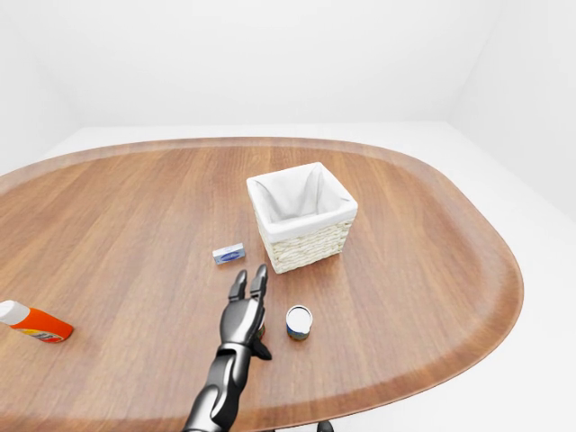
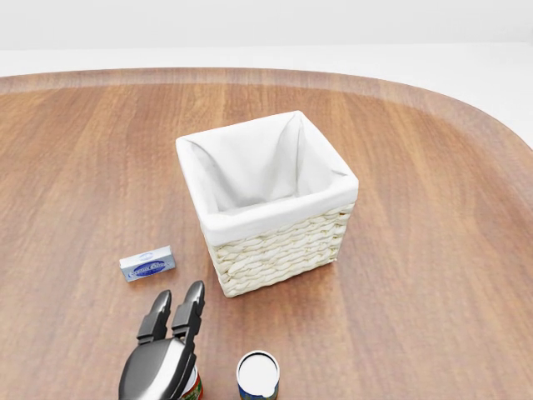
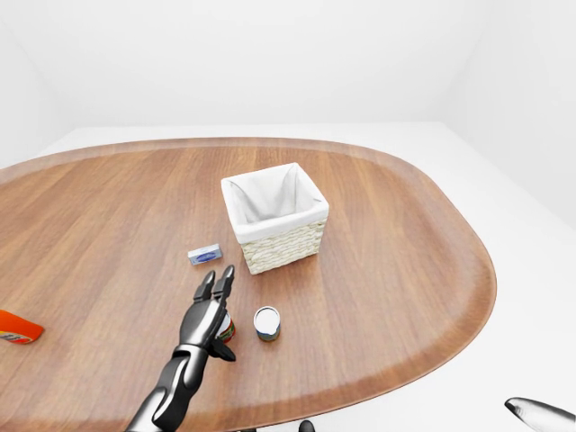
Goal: Pick up the tomato sauce, and put it in the basket.
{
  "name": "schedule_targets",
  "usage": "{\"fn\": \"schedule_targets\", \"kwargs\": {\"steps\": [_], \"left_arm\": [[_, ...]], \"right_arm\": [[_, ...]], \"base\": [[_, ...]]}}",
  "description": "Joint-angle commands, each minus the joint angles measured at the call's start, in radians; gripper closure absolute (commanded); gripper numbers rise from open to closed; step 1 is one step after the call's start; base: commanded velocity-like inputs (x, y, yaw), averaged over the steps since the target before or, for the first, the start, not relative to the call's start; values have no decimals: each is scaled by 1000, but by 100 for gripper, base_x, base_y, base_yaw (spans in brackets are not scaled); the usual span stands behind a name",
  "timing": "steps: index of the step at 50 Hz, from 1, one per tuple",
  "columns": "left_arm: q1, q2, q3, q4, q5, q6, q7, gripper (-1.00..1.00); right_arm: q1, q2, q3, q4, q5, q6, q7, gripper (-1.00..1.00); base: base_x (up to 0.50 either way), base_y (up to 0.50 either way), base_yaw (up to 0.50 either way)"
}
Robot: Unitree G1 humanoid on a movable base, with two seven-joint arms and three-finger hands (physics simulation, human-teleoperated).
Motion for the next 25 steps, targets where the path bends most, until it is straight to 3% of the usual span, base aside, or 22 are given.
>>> {"fn": "schedule_targets", "kwargs": {"steps": [1,25], "left_arm": [[-5,3,-4,33,8,0,18,-100],[-62,11,14,189,18,0,92,-100]], "right_arm": [[1,3,-3,0,2,-1,3,-100],[7,-13,21,0,-9,-12,-13,-100]], "base": [[0,0,0],[0,0,0]]}}
